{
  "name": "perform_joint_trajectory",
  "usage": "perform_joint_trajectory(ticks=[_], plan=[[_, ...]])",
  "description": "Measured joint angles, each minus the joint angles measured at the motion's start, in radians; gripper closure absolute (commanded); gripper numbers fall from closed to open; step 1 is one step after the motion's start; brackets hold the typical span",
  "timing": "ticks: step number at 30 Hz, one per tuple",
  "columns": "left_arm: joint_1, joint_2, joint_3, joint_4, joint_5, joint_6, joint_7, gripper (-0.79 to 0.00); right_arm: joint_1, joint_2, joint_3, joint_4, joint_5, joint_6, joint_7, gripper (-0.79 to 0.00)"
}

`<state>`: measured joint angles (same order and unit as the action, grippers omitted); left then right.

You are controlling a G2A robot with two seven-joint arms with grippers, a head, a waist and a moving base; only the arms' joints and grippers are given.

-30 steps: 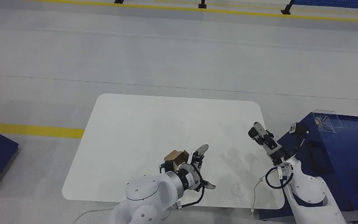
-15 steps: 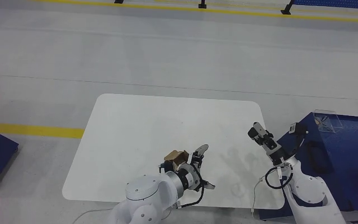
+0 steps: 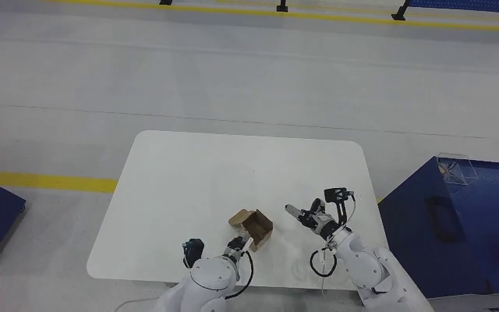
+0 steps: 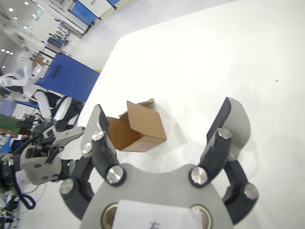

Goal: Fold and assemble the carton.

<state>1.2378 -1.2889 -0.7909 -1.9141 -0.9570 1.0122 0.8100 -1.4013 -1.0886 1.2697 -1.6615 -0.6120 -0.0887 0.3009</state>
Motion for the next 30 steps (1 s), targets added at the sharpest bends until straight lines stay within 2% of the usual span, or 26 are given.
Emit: perform_joint_trajectory(ticks=[5,10,19,23,30], plan=[[-0.056,0.023,0.019,0.063,-0.037,0.0,-0.002,-0.785,0.07,-0.018,-0.059,0.061,-0.043,0.078,-0.02,-0.785],[-0.095,0.027,0.019,0.148,-0.104,0.0,-0.002,-0.785,0.116,-0.031,-0.131,0.102,-0.11,0.092,0.003,-0.785],[-0.17,-0.001,0.065,0.221,-0.161,0.0,-0.002,-0.785,0.135,-0.052,-0.212,0.133,-0.185,0.088,-0.012,-0.785],[-0.188,-0.02,0.08,0.255,-0.155,-0.033,0.031,-0.785,0.132,-0.058,-0.237,0.136,-0.223,0.074,-0.026,-0.785],[-0.214,-0.041,0.104,0.319,-0.154,-0.029,0.027,-0.785,0.151,-0.071,-0.269,0.168,-0.271,0.127,0.0,-0.785]])
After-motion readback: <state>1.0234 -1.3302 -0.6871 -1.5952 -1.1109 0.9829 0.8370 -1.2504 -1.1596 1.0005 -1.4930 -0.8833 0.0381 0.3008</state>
